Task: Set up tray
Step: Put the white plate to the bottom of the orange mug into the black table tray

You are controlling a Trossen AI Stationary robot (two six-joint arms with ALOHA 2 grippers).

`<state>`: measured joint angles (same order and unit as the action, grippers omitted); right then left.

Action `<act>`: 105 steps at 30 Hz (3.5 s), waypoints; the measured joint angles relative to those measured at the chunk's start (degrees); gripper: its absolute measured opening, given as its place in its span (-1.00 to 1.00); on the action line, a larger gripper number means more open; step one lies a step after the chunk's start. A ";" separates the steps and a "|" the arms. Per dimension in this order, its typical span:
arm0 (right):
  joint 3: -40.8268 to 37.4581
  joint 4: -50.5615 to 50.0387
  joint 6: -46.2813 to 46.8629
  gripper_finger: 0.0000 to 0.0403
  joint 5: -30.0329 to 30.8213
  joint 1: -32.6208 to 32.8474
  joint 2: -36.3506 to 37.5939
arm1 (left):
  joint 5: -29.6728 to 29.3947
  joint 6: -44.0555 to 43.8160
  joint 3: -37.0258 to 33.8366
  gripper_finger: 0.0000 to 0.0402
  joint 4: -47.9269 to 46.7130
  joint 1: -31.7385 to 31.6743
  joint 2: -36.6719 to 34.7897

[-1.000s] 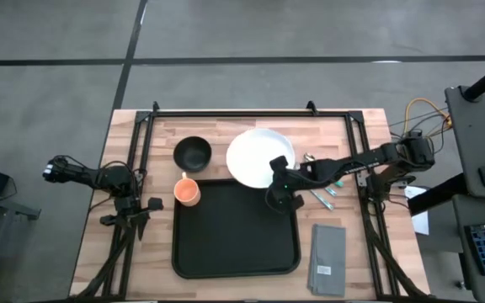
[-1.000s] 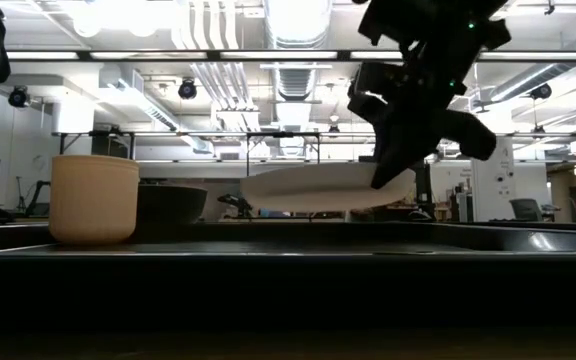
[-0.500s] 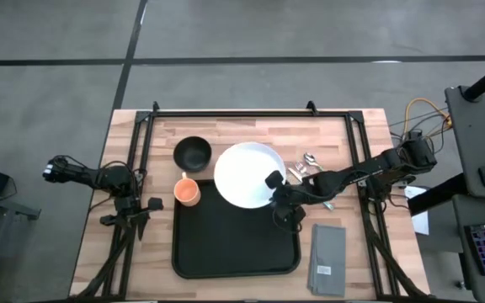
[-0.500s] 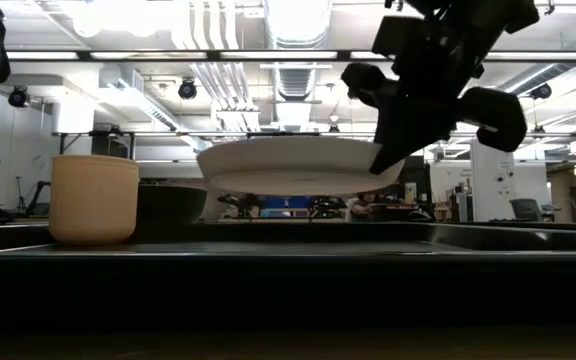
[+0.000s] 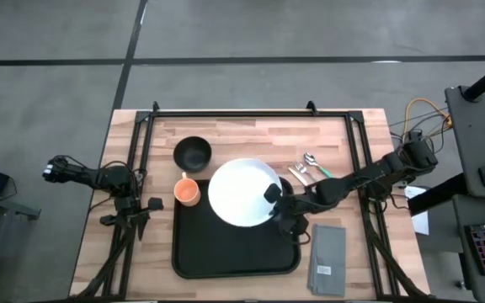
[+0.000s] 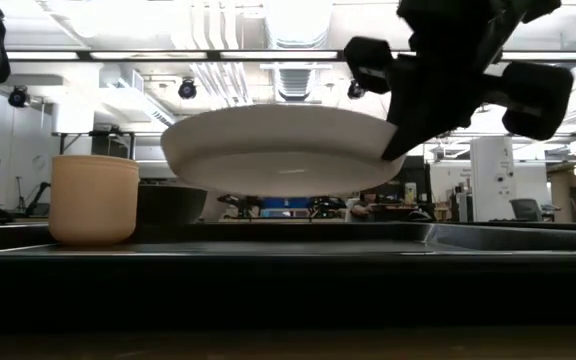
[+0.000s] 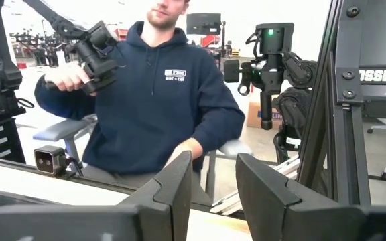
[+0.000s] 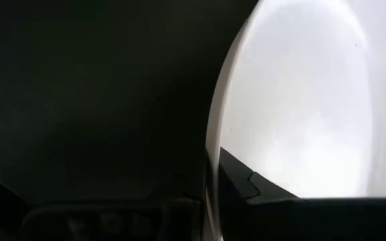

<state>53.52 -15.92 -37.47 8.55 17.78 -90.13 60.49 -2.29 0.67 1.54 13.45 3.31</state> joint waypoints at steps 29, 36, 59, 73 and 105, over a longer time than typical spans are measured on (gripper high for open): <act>14.56 1.51 -11.76 -0.96 -4.09 7.87 -19.09 | 0.01 0.01 0.00 -0.51 0.01 0.02 1.29; 19.79 1.64 -13.28 -0.96 -4.06 7.85 -24.02 | 0.00 -0.02 0.00 -0.51 0.01 0.00 2.06; 24.54 1.47 -15.08 -0.96 -4.59 5.40 -27.71 | 0.00 0.00 0.00 -0.51 0.00 0.00 2.91; 24.85 4.36 -15.22 -0.96 -5.61 5.41 -29.73 | -0.02 -0.02 0.00 -0.51 -0.02 0.02 3.19; 24.92 5.20 -13.51 -0.53 -5.96 5.40 -29.73 | 0.00 -0.02 0.00 -0.51 -0.01 0.02 3.17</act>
<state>78.43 -10.72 -50.98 2.59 23.18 -119.85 60.49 -2.31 0.67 1.52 13.47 6.48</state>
